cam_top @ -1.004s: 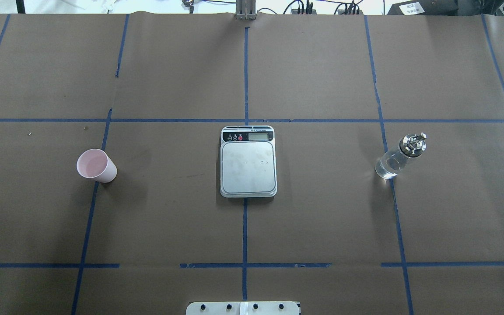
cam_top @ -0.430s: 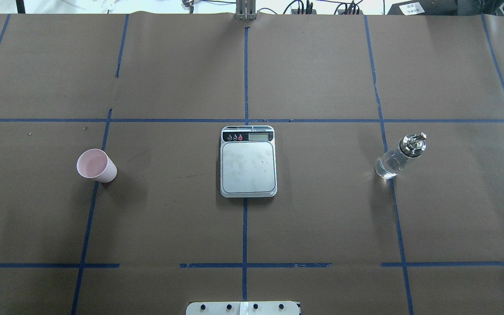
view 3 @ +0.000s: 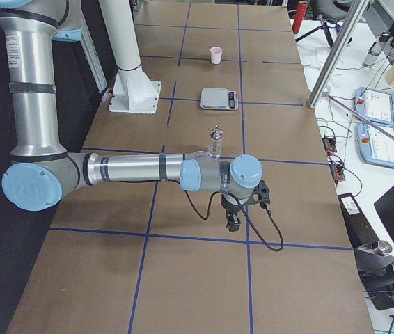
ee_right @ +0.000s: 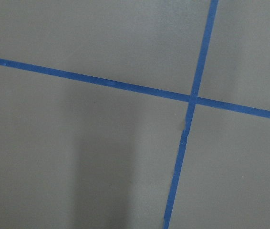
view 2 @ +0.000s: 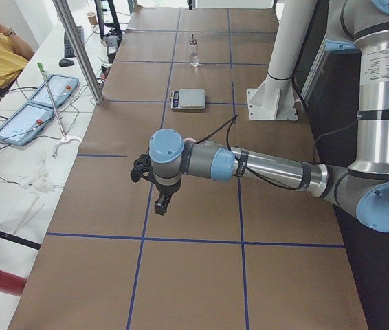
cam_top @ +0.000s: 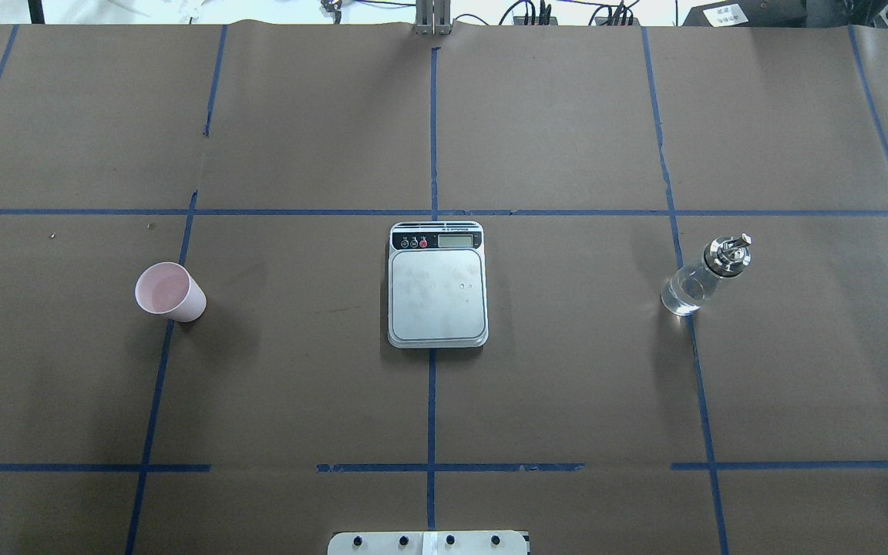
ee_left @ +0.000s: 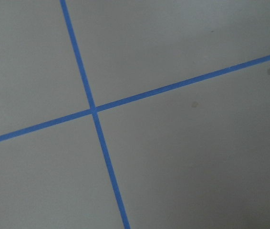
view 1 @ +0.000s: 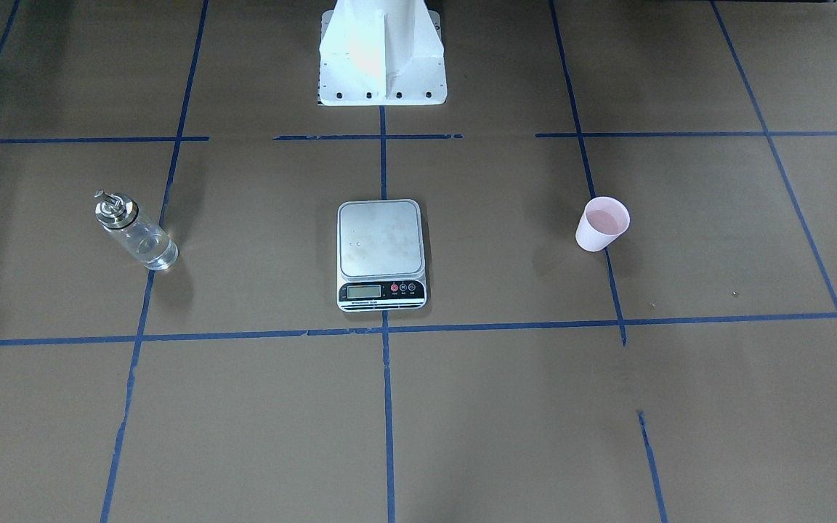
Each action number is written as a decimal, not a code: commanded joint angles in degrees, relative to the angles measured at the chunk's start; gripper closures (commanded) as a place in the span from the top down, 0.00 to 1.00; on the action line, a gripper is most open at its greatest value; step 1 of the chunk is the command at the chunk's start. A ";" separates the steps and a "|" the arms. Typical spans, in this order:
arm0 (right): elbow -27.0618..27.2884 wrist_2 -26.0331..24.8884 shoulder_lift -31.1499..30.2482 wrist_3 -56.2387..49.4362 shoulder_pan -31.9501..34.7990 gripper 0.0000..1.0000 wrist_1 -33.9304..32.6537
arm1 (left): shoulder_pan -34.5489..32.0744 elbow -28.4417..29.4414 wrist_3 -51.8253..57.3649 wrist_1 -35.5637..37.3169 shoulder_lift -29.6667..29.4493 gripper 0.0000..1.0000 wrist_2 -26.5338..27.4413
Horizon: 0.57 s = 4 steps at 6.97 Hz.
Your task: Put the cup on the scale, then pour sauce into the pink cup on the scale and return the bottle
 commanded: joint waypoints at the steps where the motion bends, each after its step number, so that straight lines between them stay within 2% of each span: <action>1: 0.37 -0.07 0.05 0.50 -2.49 1.00 5.16 | 4.16 -0.81 -6.20 -3.49 -0.82 1.00 -1.13; 2: 0.46 0.19 -0.21 2.07 -2.51 1.00 7.21 | 10.98 -0.65 -13.65 -5.50 -1.96 1.00 -0.52; 4: 0.20 0.37 -0.48 2.09 -2.51 1.00 9.51 | 17.78 -0.21 -29.73 -6.93 -7.48 1.00 -0.60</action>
